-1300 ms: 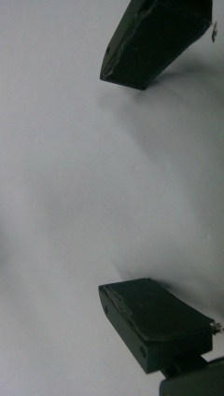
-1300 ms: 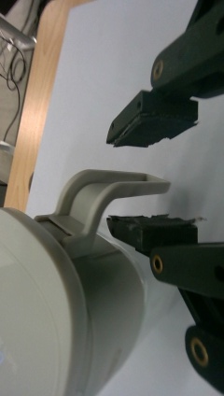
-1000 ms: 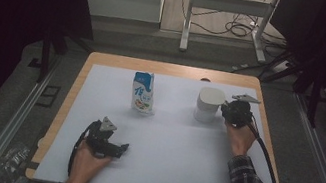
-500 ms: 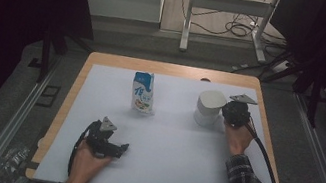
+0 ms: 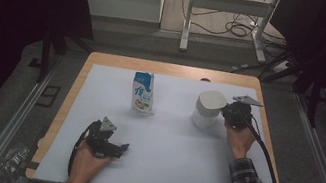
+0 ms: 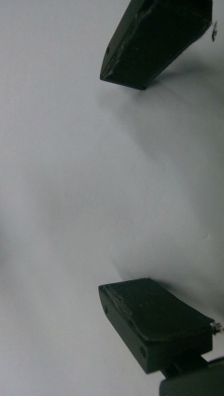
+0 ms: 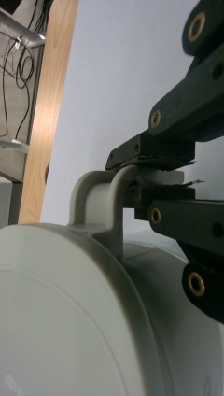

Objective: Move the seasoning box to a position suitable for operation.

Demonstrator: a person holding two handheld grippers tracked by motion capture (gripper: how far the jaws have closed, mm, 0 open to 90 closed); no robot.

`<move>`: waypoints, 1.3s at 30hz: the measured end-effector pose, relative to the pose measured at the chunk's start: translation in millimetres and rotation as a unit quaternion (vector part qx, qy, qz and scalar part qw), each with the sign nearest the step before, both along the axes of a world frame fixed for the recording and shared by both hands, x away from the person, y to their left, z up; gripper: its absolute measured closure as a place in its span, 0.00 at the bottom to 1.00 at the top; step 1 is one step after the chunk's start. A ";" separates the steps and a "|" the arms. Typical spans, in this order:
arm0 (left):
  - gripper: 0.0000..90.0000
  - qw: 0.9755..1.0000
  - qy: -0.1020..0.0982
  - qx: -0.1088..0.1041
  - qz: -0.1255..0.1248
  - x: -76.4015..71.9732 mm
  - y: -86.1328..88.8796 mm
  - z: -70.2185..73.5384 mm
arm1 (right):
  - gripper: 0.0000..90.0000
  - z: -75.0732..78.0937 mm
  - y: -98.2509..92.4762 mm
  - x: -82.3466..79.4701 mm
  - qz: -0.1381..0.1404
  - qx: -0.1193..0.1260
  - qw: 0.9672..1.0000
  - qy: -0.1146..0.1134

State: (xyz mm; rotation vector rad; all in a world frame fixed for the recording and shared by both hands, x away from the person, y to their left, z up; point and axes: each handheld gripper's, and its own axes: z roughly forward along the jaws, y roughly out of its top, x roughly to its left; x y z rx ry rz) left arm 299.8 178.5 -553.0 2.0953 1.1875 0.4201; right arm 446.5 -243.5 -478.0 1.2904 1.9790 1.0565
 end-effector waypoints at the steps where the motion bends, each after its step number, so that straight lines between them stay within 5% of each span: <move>1: 0.02 1.000 0.000 0.000 0.000 0.0 0.0 0.0 | 0.89 1.8 0.5 -2.5 0.003 -0.003 1.000 -0.001; 21: 0.02 1.000 0.000 0.000 -0.001 0.0 0.1 0.0 | 0.89 15.3 11.7 -61.2 0.065 0.017 0.998 0.007; 39: 0.02 1.000 0.000 0.001 -0.001 0.1 0.2 0.1 | 0.89 -6.3 36.8 -99.0 0.107 0.017 0.994 0.027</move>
